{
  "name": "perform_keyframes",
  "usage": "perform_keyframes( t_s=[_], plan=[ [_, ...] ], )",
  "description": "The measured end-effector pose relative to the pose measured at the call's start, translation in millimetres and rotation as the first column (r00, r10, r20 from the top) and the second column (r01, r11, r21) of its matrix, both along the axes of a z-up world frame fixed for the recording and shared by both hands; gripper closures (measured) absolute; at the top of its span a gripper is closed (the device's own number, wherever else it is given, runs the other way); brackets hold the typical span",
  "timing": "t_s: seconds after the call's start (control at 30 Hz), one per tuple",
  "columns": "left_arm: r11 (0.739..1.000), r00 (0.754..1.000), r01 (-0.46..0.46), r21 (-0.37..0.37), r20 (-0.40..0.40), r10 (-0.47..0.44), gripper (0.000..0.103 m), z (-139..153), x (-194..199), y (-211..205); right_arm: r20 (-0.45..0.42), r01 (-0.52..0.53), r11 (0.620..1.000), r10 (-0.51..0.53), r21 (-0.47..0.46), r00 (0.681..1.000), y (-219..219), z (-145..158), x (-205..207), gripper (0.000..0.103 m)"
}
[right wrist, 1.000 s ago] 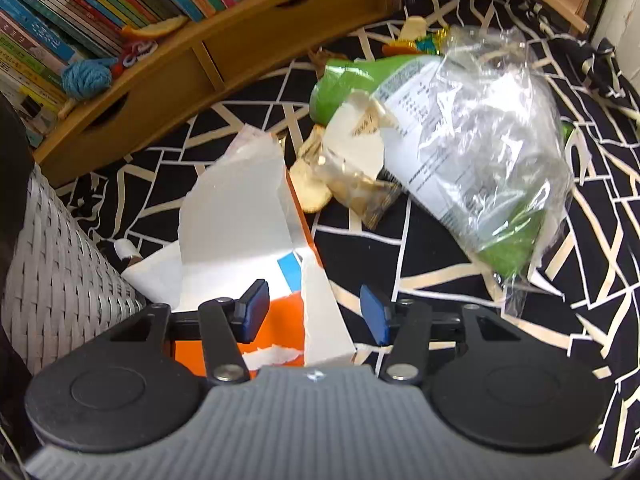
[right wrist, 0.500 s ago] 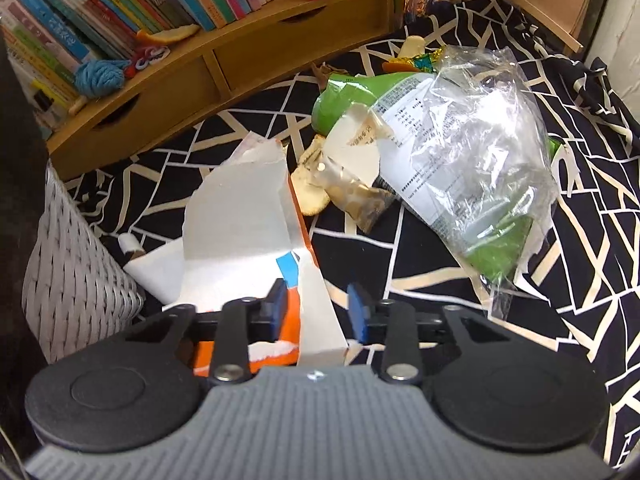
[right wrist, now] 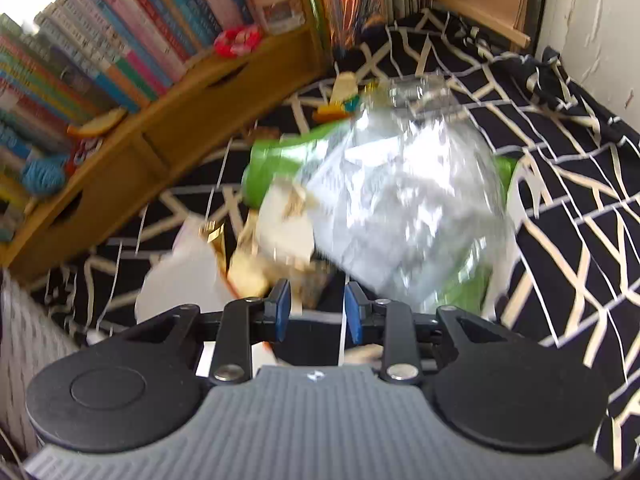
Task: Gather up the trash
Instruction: 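Move the right gripper back to the trash pile, then grasp the paper wrapper with the right gripper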
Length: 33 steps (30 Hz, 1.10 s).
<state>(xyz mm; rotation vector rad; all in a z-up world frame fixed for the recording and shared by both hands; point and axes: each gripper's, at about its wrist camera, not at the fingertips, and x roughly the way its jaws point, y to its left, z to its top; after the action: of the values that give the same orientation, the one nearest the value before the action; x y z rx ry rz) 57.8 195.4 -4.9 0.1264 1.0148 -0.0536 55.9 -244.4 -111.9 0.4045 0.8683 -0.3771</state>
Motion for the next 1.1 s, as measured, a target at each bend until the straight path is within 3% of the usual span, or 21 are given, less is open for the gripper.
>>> perform_keyframes(
  t_s=[0.13,0.3,0.37,0.43,0.47,0.53,0.7,0.87,1.1],
  plan=[
    [1.0,1.0,-0.006,0.002,0.0,0.006,0.082,-0.1,2.7,-1.5,0.006,-0.021,0.999,0.021,-0.04,1.0,0.1,-10.9,23.4,0.039],
    [1.0,1.0,-0.014,0.004,-0.001,0.014,0.082,-1.7,4.6,-0.9,-0.036,-0.05,0.992,0.047,-0.114,0.998,6.3,-36.6,47.9,0.031],
    [1.0,1.0,-0.014,0.007,-0.003,0.014,0.082,-2.9,5.6,-1.5,-0.027,-0.062,0.99,0.059,-0.123,0.998,9.0,-44.1,46.6,0.039],
    [1.0,1.0,-0.013,0.01,-0.005,0.013,0.082,-3.9,6.5,-2.2,-0.026,-0.083,0.987,0.08,-0.134,0.996,12.6,-44.4,44.0,0.066],
    [1.0,1.0,-0.011,0.014,-0.003,0.011,0.082,-4.4,6.5,-2.8,-0.032,-0.086,0.987,0.083,-0.136,0.996,13.7,-41.8,44.1,0.068],
    [1.0,1.0,-0.007,0.019,-0.001,0.007,0.082,-5.2,6.2,-3.7,-0.018,-0.083,0.989,0.081,-0.124,0.997,13.6,-33.1,43.0,0.082],
    [1.0,1.0,-0.004,0.016,-0.006,0.004,0.082,-6.3,6.3,-2.9,0.006,-0.051,0.995,0.051,-0.086,0.999,15.5,-2.0,39.0,0.086],
    [1.0,1.0,-0.003,0.017,-0.007,0.003,0.082,-6.9,6.7,-3.0,0.028,-0.084,0.991,0.087,-0.103,0.996,26.8,41.7,32.2,0.087],
    [1.0,1.0,-0.003,0.019,-0.007,0.003,0.082,-7.4,6.7,-3.3,0.169,-0.146,0.981,0.166,-0.128,0.972,46.8,109.7,-2.0,0.087]
  ],
)
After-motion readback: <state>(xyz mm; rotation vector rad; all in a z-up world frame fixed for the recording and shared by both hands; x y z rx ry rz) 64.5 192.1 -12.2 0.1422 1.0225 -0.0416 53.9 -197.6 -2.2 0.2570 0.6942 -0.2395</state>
